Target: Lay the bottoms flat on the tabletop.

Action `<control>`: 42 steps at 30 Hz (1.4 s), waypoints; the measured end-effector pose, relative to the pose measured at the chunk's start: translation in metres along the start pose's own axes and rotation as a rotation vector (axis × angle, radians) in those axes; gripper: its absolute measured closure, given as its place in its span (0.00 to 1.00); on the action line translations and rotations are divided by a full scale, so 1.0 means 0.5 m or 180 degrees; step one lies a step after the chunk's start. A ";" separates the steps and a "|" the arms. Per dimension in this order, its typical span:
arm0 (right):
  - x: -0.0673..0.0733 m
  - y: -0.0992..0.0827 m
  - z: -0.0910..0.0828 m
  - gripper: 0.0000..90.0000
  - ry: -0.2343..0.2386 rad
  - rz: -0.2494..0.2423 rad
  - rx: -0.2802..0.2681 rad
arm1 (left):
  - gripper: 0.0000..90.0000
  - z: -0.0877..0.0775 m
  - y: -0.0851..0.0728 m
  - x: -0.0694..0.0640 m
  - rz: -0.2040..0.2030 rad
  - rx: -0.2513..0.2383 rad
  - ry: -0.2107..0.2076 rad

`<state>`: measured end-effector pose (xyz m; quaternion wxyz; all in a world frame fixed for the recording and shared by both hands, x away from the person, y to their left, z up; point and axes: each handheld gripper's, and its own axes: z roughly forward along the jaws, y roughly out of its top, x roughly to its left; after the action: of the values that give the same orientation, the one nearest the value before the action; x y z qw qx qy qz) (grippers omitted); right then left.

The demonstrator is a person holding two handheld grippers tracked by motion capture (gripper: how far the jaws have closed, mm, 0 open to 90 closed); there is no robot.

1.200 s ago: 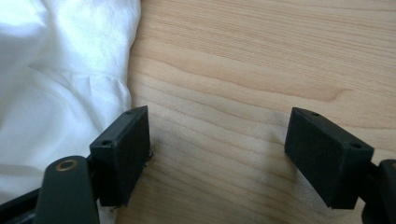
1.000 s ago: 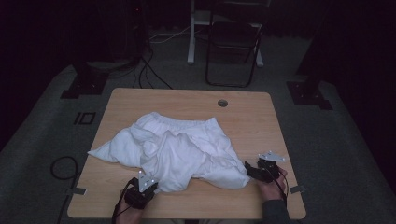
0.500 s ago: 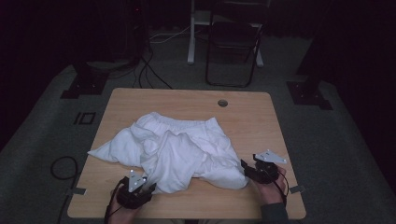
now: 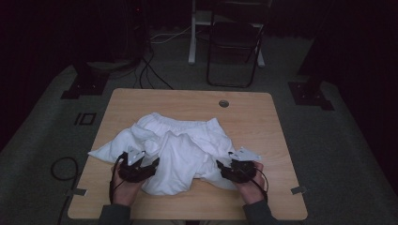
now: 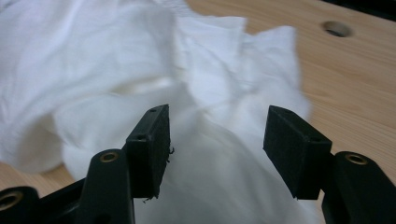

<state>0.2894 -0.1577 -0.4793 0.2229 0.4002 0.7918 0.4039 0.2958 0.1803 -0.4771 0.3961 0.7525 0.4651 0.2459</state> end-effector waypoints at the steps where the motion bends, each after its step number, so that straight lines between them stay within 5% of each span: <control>1: 0.006 0.001 0.013 0.45 0.0029 -0.0011 0.0025 | 0.40 0.013 0.012 -0.004 0.0003 0.0004 -0.0041; 7: 0.027 -0.014 0.076 0.43 0.0161 0.0041 0.0315 | 0.39 0.108 0.038 -0.033 0.0017 0.0327 -0.0325; 9: 0.032 -0.023 0.085 0.49 0.0179 0.0014 0.0414 | 0.56 0.126 0.029 -0.041 0.0062 0.0452 -0.0357; 11: 0.034 -0.031 0.088 0.66 0.0233 -0.0044 0.0518 | 0.79 0.125 0.018 -0.046 0.0061 0.0510 -0.0423; 14: 0.037 -0.041 0.077 0.91 0.0178 -0.0233 0.0538 | 0.93 0.096 0.009 -0.047 0.0076 0.0438 -0.0430; 20: 0.030 -0.055 0.017 0.96 0.0155 -0.0269 0.0374 | 0.94 0.001 -0.014 -0.041 0.0162 0.0302 -0.0429; 25: 0.032 -0.076 -0.023 0.96 0.0163 -0.0323 0.0416 | 0.94 -0.038 -0.068 -0.041 0.0166 0.0446 -0.0422; 32: 0.044 -0.123 -0.020 0.95 0.0239 -0.0367 0.0678 | 0.91 -0.005 -0.131 -0.063 0.0182 0.0756 -0.0366; 37: 0.026 -0.135 0.012 0.94 0.0227 -0.0246 0.0664 | 0.91 0.028 -0.124 -0.054 0.0170 0.0689 -0.0388; 42: 0.005 -0.126 0.036 0.93 0.0043 -0.0214 0.0580 | 0.90 0.067 -0.110 -0.048 0.0251 0.0513 -0.0343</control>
<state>0.2717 -0.1698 -0.5412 0.1936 0.3893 0.8398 0.3252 0.2818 0.1604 -0.5416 0.3488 0.8118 0.4314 0.1823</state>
